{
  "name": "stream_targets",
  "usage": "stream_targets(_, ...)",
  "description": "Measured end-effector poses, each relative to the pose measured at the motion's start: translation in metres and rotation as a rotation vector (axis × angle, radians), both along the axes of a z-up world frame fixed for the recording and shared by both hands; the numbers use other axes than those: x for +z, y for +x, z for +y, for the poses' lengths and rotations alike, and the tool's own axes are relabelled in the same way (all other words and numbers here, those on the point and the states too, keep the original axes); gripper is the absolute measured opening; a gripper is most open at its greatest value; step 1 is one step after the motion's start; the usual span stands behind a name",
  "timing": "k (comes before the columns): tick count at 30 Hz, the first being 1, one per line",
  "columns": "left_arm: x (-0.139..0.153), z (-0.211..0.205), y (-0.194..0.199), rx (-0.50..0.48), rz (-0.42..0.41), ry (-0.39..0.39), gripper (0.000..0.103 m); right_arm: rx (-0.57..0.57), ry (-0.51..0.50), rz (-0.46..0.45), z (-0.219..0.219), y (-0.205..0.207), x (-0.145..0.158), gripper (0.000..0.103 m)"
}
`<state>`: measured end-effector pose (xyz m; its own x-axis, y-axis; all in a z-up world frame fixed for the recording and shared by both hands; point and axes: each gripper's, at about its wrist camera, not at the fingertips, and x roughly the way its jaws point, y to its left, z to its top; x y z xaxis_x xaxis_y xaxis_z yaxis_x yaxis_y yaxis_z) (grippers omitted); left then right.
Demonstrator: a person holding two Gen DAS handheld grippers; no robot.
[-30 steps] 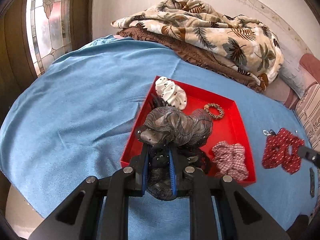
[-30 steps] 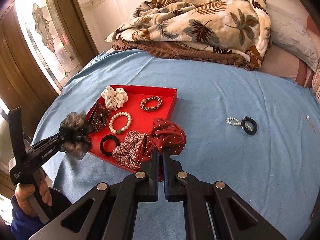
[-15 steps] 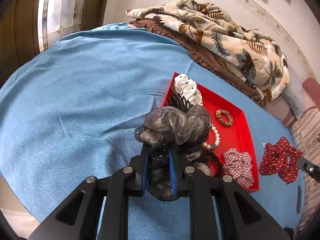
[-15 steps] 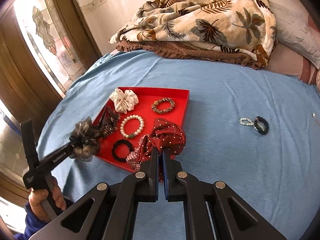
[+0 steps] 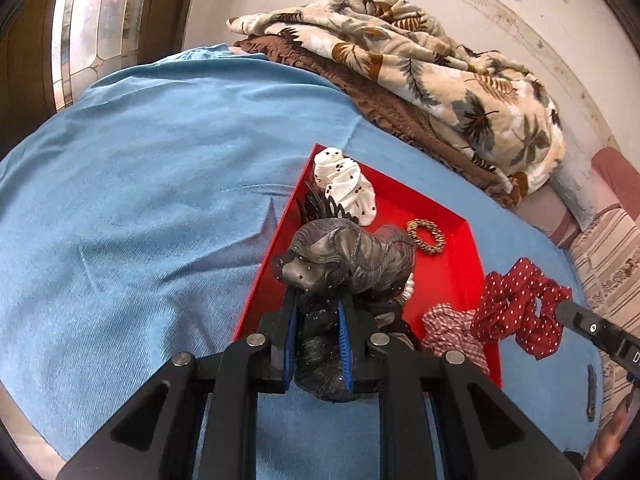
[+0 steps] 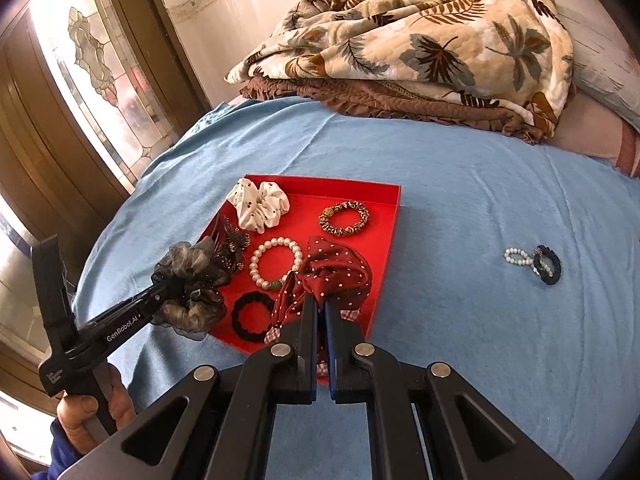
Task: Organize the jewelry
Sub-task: 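Carry both scrunchies over the red tray and open both tools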
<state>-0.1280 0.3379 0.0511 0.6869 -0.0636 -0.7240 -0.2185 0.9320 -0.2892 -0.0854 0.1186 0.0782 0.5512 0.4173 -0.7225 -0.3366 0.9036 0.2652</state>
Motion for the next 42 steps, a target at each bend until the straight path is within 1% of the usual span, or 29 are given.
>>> stream_targets(2,-0.004,-0.001,0.004,0.008,0.021,0.013,0.017,0.002,-0.015,-0.007,0.006,0.009,-0.002,0.005)
stream_targets(6,-0.009,-0.004,0.006,0.013,0.035,0.037,0.017,0.012,-0.058,-0.016,0.022,0.027,-0.009,0.005)
stream_targets(11,-0.013,-0.011,0.011,0.011,0.049,0.085,0.018,0.033,-0.149,-0.017,0.046,0.048,-0.027,0.005)
stream_targets(16,-0.021,-0.012,0.020,0.005,0.083,0.068,0.018,0.038,-0.184,-0.004,0.058,0.060,-0.039,0.005)
stream_targets(30,-0.021,-0.010,0.020,-0.003,0.080,0.040,0.018,0.000,-0.258,0.037,0.064,0.079,-0.065,0.005)
stream_targets(42,-0.021,-0.010,0.020,-0.003,0.080,0.040,0.018,0.000,-0.272,0.042,0.064,0.076,-0.068,0.005)
